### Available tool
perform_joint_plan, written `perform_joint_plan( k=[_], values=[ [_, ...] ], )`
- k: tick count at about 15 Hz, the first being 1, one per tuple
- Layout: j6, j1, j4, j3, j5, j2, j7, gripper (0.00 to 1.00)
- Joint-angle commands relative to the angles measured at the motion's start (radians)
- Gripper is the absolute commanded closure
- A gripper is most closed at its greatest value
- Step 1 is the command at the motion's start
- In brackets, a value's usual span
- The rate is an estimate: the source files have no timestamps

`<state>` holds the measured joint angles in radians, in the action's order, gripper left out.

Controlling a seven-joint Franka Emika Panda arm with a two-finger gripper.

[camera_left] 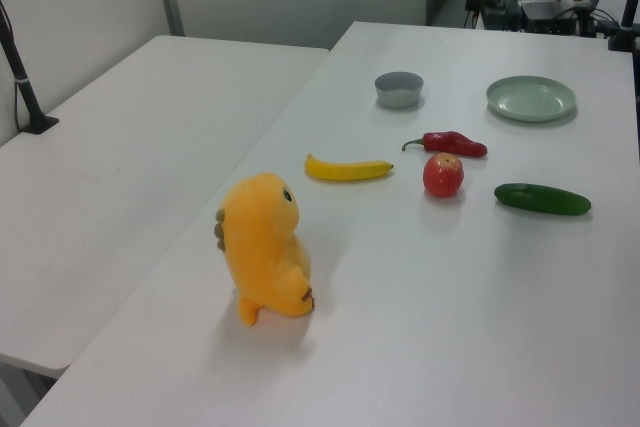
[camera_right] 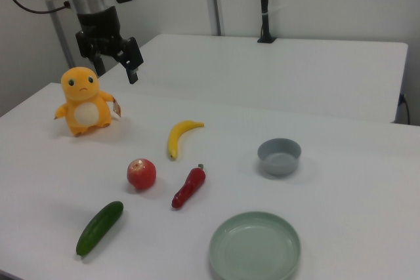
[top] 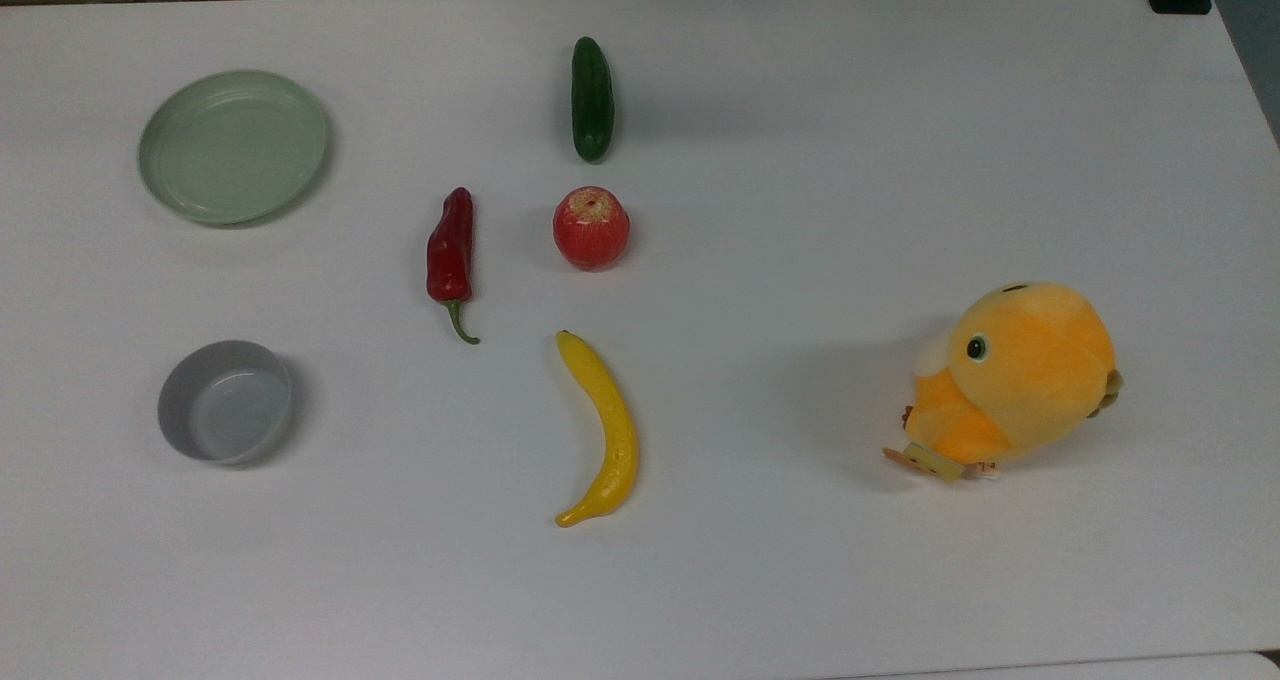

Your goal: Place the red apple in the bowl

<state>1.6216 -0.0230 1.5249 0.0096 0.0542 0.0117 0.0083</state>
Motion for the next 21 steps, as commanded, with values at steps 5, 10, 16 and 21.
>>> perform_joint_plan(
  k=[5, 10, 16, 21],
  values=[
    [-0.012, -0.008, 0.02, 0.0, -0.002, -0.009, -0.017, 0.0],
    [-0.009, -0.011, 0.027, 0.001, -0.002, -0.003, -0.019, 0.0],
    [-0.005, -0.011, 0.096, 0.023, -0.01, 0.011, -0.059, 0.0],
    [0.003, -0.011, 0.13, 0.024, -0.014, 0.036, -0.082, 0.0]
  ],
)
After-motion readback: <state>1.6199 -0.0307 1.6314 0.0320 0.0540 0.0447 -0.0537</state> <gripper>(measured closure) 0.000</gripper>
